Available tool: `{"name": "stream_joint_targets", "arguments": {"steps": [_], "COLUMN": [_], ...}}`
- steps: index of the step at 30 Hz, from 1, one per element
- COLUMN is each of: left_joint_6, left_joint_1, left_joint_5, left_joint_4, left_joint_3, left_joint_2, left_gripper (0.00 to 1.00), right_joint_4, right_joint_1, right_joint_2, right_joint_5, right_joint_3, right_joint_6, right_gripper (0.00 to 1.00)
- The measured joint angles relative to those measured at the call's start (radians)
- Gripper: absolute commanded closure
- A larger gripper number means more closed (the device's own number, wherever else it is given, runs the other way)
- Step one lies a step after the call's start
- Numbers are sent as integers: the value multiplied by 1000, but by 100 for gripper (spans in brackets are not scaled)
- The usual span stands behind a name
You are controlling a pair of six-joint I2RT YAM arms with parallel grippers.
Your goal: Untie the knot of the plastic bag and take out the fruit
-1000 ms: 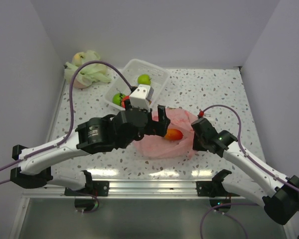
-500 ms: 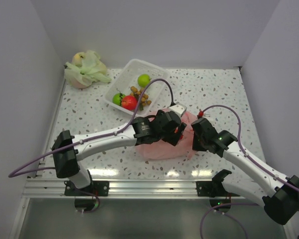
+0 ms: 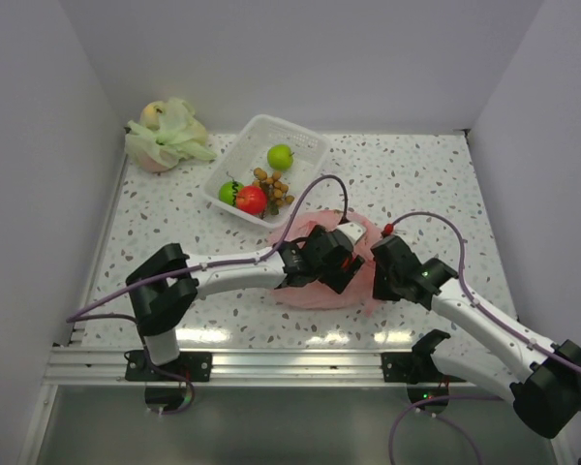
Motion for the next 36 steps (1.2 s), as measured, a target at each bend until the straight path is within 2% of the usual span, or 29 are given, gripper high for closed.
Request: {"name": "stream_joint_targets", "arguments": {"steps": [11,19,25,29,31,34,36], "left_joint_6": [250,438,475,469,464,444,412], "left_joint_1": [55,111,153,155,154,153,153], "left_joint_5": [49,252,402,455,468,481,482], "left_joint_4": [230,285,277,271,280,295,296], "left_joint_3": [-19,27,138,137,125,73,28], "left_joint_2": [90,201,328,331,327,292,257], "left_gripper": [0,0,18,40,47,47,45], "right_joint_4": [51,42,50,49,47,33,10], "right_joint_1": [0,-17,-5,-5,-5,-5,-4], "right_joint_2": [0,-1,-10,-10,-10,-9,-8], "right_joint_5": [-72,-87,-121,-123,-119,-100,-64], "right_joint_3": [-10,-19,-20,-19,-18,-11,3], "right_joint_6": [-40,-47,-70,-71,-70,-62,-47], "right_gripper": [100,100,100,100,100,100,96]}}
